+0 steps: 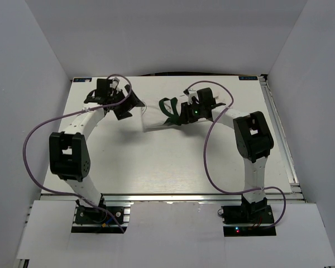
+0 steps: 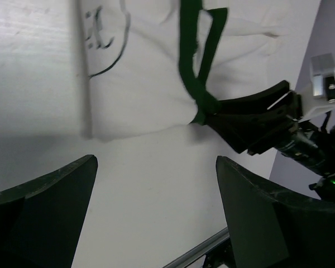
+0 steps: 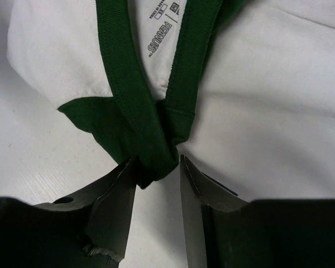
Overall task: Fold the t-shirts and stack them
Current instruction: Fold the tshirt
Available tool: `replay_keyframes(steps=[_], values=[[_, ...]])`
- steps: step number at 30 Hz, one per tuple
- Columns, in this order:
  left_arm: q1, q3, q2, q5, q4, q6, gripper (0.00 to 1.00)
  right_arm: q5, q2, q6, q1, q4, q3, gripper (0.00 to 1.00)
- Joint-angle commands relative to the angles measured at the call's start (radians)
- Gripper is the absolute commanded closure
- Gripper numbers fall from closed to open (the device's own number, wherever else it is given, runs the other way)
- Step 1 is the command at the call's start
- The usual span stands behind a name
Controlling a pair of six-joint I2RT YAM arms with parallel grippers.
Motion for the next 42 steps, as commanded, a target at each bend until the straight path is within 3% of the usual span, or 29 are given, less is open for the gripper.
replay_keyframes(steps=[1, 5, 8, 9, 10, 12, 15, 17, 22, 30, 42], values=[[-0.054, 0.140, 0.061, 0.075, 0.051, -0.009, 0.02, -0.046, -0.050, -0.040, -0.029, 0.029, -0.005, 0.57], [-0.104, 0.267, 0.191, 0.087, 0.053, -0.022, 0.03, -0.132, -0.127, -0.083, -0.070, 0.070, -0.020, 0.55], [-0.123, 0.298, 0.274, 0.084, 0.053, -0.044, 0.05, -0.303, -0.170, -0.161, -0.098, 0.110, -0.006, 0.56], [-0.126, 0.299, 0.299, 0.087, 0.053, -0.050, 0.06, -0.444, -0.173, -0.199, -0.103, 0.119, 0.001, 0.58], [-0.127, 0.296, 0.306, 0.086, 0.054, -0.058, 0.07, -0.474, -0.170, -0.212, -0.094, 0.116, 0.015, 0.66], [-0.129, 0.290, 0.314, 0.067, 0.060, -0.052, 0.08, -0.543, -0.123, -0.230, -0.074, 0.093, 0.084, 0.72], [-0.129, 0.301, 0.323, 0.046, 0.065, -0.035, 0.08, -0.553, -0.026, -0.192, -0.012, 0.101, 0.179, 0.89], [-0.129, 0.322, 0.343, 0.050, 0.066, -0.032, 0.09, -0.539, 0.055, -0.129, 0.006, 0.102, 0.231, 0.92], [-0.129, 0.335, 0.372, 0.038, 0.074, -0.050, 0.09, -0.467, 0.157, 0.041, 0.026, 0.193, 0.293, 0.92], [-0.129, 0.284, 0.394, 0.021, 0.111, -0.088, 0.10, -0.470, 0.204, 0.061, 0.031, 0.199, 0.224, 0.94], [-0.120, 0.260, 0.429, 0.012, 0.106, -0.110, 0.10, -0.343, 0.280, -0.011, 0.029, 0.052, 0.210, 0.95]])
